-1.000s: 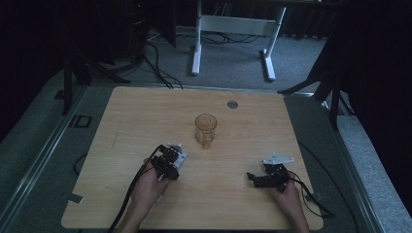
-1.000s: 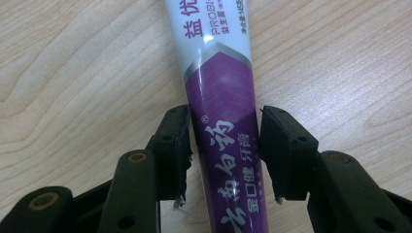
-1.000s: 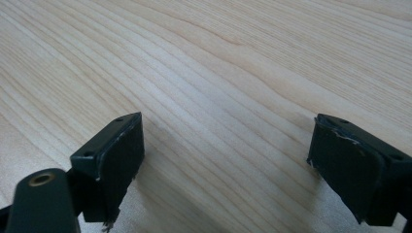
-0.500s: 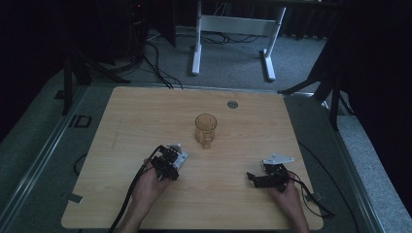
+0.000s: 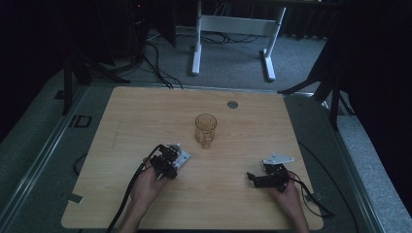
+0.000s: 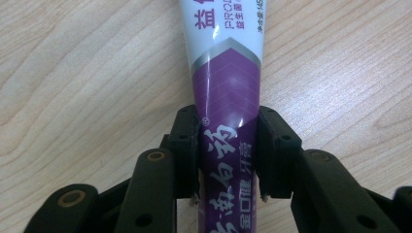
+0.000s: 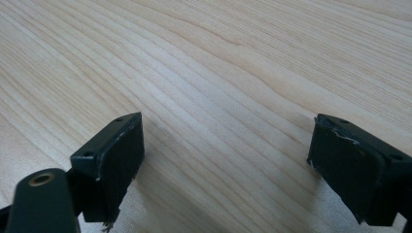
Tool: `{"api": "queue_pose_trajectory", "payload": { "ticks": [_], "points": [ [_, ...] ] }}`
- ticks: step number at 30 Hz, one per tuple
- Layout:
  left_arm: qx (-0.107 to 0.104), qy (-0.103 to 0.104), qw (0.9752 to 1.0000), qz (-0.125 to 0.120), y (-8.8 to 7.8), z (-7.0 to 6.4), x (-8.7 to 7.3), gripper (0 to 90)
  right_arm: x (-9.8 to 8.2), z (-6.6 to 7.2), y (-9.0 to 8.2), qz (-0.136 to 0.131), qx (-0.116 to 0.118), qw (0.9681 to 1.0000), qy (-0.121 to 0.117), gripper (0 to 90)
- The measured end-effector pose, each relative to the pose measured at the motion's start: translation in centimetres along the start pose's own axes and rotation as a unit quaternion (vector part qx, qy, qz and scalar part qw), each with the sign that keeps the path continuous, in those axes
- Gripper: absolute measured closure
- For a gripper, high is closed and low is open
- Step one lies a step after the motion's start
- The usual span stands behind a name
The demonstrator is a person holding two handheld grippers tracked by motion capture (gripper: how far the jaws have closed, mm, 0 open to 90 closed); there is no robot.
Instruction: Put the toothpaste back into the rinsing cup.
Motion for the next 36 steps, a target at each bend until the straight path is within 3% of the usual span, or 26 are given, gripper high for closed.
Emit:
{"api": "queue_pose_trajectory", "payload": {
  "ticks": [10, 36],
  "points": [
    [0.002, 0.003, 0.9999, -0.010, -0.5, 0.3, -0.2, 67.5, 0.0, 0.0, 0.0, 0.000, 0.000, 1.0000, 0.000, 12.6],
    [0.016, -0.021, 0.9975, -0.066, -2.9, 1.6, 0.6, 68.1, 0.0, 0.0, 0.0, 0.000, 0.000, 1.0000, 0.001, 12.6]
  ]
}}
Point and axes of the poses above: each handheld gripper's, and its own axes: y roughly forward along the jaws, x roughly out of its top, z roughly to its left, the point moved 9 cm from there along y, roughly forward along the jaws, and after that the axes turned 9 degrees about x, right-handed, at the moved point
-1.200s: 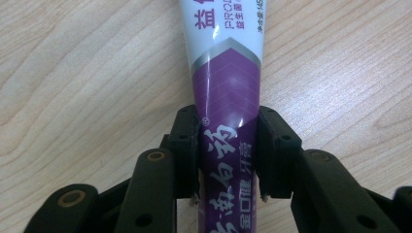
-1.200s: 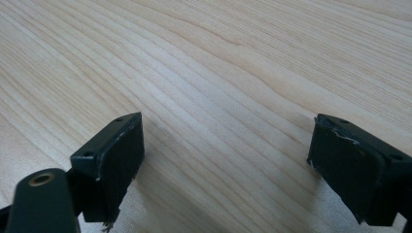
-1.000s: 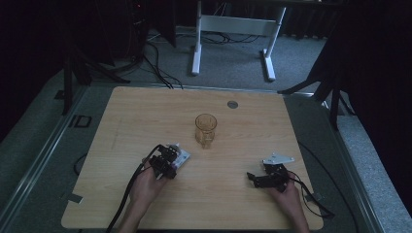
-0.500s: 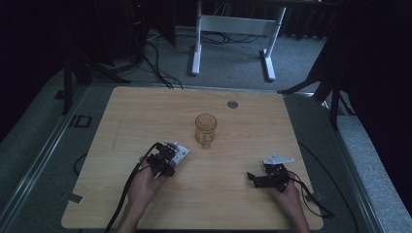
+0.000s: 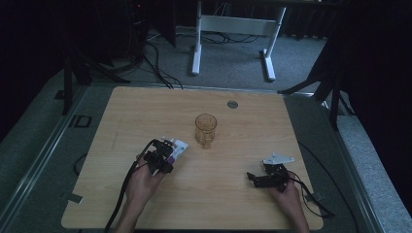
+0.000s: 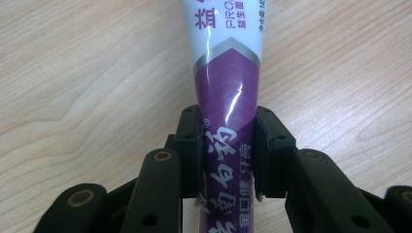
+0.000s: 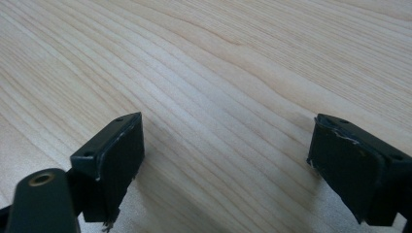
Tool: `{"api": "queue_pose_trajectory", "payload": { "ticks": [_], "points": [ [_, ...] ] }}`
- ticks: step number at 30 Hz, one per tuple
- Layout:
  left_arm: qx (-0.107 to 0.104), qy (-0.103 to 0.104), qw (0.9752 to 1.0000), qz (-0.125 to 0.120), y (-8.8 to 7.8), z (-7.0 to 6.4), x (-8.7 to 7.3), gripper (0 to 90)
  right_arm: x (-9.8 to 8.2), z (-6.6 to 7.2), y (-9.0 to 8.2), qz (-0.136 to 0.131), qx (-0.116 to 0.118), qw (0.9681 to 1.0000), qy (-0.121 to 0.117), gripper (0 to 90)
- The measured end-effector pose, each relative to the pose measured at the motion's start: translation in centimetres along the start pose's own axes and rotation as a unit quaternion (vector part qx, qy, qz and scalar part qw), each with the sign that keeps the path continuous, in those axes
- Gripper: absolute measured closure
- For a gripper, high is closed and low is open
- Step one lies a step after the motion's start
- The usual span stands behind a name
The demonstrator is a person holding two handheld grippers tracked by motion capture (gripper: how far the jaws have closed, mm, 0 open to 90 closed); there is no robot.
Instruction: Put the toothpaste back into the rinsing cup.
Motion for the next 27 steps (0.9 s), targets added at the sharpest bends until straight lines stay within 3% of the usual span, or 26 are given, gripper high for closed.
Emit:
{"api": "queue_pose_trajectory", "payload": {
  "ticks": [27],
  "points": [
    [0.000, -0.041, 0.9976, -0.056, -1.6, 1.1, 1.1, 68.1, 0.0, 0.0, 0.0, 0.000, 0.000, 1.0000, 0.000, 12.6]
  ]
}}
Point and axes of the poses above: each handheld gripper's, and its own axes: y roughly forward along the jaws, x roughly out of its top, z roughly to its left, the point moved 9 cm from there along y, roughly forward along the jaws, and after that the axes turned 9 degrees about x, right-handed, at the moved point
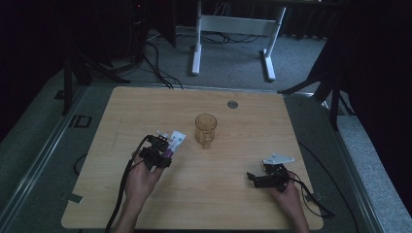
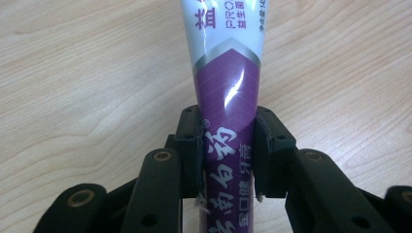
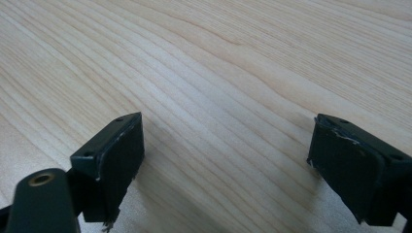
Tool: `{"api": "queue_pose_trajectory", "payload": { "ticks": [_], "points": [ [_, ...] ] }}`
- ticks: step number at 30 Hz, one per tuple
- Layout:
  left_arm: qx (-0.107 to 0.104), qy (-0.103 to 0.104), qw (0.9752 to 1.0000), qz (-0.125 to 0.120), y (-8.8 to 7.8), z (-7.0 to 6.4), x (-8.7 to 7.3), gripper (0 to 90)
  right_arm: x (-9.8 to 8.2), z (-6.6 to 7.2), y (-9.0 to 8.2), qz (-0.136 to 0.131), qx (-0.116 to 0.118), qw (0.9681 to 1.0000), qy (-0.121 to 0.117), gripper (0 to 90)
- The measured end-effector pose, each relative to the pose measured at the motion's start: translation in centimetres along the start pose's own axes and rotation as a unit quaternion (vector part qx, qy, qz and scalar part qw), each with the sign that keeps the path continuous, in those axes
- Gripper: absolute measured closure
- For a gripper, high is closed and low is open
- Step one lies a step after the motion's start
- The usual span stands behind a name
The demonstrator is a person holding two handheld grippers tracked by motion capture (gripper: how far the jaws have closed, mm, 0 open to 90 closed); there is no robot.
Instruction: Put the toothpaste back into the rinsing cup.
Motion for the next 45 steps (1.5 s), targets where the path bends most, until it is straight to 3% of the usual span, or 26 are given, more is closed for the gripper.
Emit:
{"api": "queue_pose_trajectory", "payload": {
  "ticks": [18, 45],
  "points": [
    [0.000, -0.011, 0.9992, -0.038, -1.1, 0.2, 1.1, 68.1, 0.0, 0.0, 0.0, 0.000, 0.000, 1.0000, -0.001, 12.6],
    [0.000, -0.013, 0.9939, -0.110, -2.7, 0.1, 2.7, 68.1, 0.0, 0.0, 0.0, 0.000, 0.000, 1.0000, -0.001, 12.6]
  ]
}}
Point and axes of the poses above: each handheld gripper's, and its own axes: y roughly forward along the jaws, x roughly out of its top, z roughly to its left, the point moved 9 cm from there along y, roughly forward along the jaws, and after that the axes turned 9 degrees about x, right-handed, at the moved point
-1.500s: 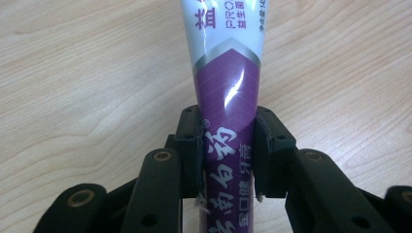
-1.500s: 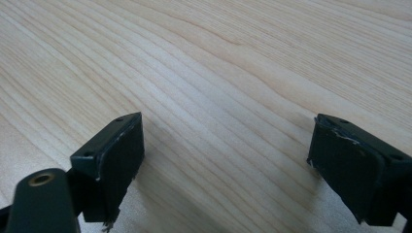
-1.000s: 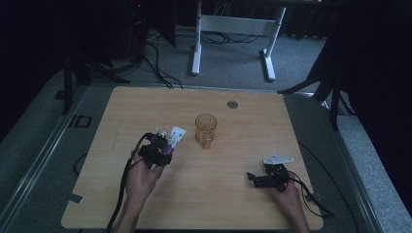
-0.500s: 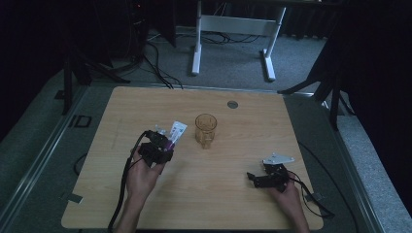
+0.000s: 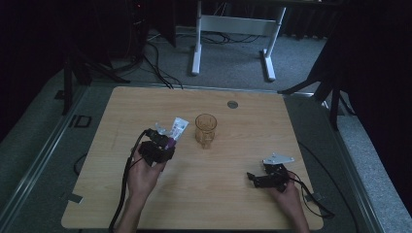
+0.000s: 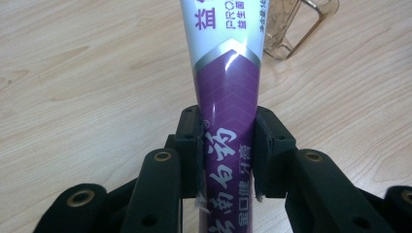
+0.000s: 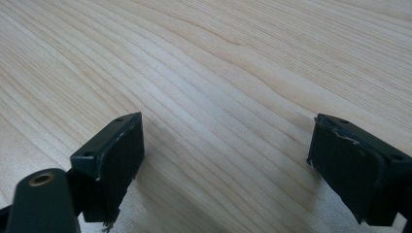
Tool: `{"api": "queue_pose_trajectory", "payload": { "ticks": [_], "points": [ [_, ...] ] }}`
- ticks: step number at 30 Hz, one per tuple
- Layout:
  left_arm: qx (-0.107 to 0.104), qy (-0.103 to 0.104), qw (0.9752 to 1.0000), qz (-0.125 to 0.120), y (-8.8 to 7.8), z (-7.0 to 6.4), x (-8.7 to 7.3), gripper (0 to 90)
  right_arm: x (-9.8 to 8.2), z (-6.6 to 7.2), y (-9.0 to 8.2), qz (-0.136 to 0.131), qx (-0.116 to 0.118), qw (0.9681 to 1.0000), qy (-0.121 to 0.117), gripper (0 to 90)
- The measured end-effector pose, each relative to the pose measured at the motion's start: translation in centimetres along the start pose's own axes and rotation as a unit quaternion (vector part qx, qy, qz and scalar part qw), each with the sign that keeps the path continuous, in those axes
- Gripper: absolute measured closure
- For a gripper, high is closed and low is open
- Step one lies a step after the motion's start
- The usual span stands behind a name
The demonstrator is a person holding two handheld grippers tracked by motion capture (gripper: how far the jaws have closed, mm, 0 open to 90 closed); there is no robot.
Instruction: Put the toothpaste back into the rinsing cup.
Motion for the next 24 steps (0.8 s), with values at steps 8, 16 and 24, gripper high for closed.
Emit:
{"api": "queue_pose_trajectory", "payload": {
  "ticks": [8, 16, 24],
  "points": [
    [-0.003, -0.002, 1.0000, -0.006, 0.09, -0.09, 0.20, 68.1, 0.00, 0.00, 0.00, 0.000, 0.000, 1.0000, 0.000, 12.7],
    [-0.003, -0.009, 0.9998, -0.018, 0.01, -0.04, 0.48, 68.0, 0.01, -0.01, 0.00, 0.000, 0.000, 1.0000, -0.001, 12.6],
    [0.000, -0.015, 0.9993, -0.034, -0.11, 0.16, 0.73, 68.1, 0.01, -0.02, 0.00, 0.000, 0.000, 1.0000, -0.001, 12.6]
  ]
}}
Point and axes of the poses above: each handheld gripper's, and its own axes: y roughly forward along the jaws, x roughly out of its top, z roughly to its left, the point moved 9 cm from there along y, roughly forward along the jaws, and after that the axes turned 9 degrees about x, right-handed, at the moved point
